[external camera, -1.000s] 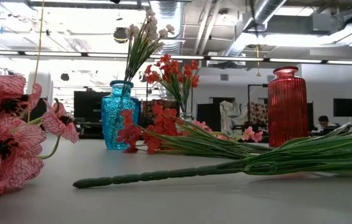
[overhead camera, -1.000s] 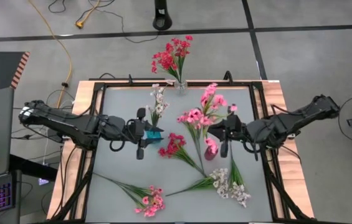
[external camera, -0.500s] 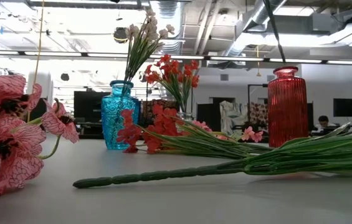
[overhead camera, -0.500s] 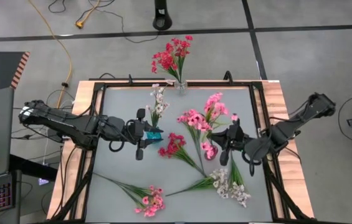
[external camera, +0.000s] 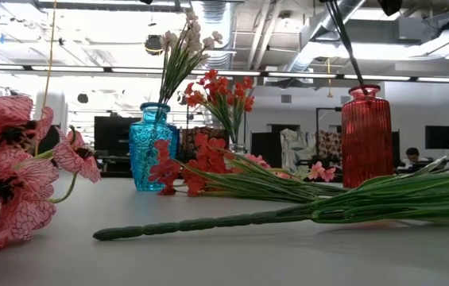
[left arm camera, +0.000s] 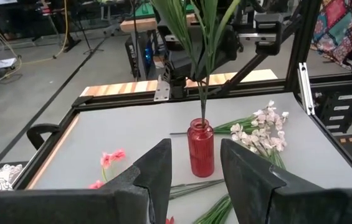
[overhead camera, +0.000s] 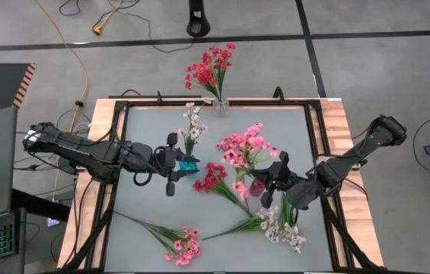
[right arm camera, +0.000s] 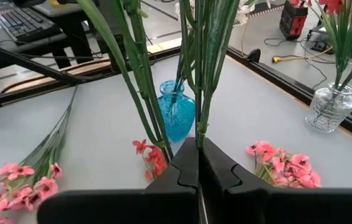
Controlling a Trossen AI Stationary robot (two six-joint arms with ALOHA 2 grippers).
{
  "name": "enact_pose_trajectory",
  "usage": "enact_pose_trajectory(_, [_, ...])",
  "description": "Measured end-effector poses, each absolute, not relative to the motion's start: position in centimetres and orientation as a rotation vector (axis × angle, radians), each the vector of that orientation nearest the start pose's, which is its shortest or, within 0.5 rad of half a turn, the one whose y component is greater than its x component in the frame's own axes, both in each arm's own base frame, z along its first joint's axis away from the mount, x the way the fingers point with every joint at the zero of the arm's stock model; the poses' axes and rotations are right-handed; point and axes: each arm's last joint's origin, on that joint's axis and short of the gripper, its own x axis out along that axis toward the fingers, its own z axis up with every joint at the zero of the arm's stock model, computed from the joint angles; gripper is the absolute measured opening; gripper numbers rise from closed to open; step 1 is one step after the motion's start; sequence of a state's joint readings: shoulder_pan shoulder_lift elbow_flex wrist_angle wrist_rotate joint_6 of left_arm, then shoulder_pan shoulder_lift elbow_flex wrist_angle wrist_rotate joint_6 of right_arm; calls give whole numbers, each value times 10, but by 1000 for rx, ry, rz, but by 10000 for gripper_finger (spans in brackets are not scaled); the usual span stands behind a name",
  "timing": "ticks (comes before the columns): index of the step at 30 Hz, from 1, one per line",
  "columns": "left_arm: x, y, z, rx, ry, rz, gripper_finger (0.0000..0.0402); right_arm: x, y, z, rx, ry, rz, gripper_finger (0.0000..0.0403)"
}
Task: Sort flowers into vase by color
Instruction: Put the top pink flower into the red vase
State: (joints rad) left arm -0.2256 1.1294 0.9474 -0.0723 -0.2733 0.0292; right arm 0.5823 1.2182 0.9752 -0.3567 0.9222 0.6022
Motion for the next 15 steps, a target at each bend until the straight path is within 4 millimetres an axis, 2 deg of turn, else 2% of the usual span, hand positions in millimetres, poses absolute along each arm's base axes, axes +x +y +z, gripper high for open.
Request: enact_pose_trajectory(15, [247,-49,333,92,248,43,125,222,116,304,152,325,-445,51])
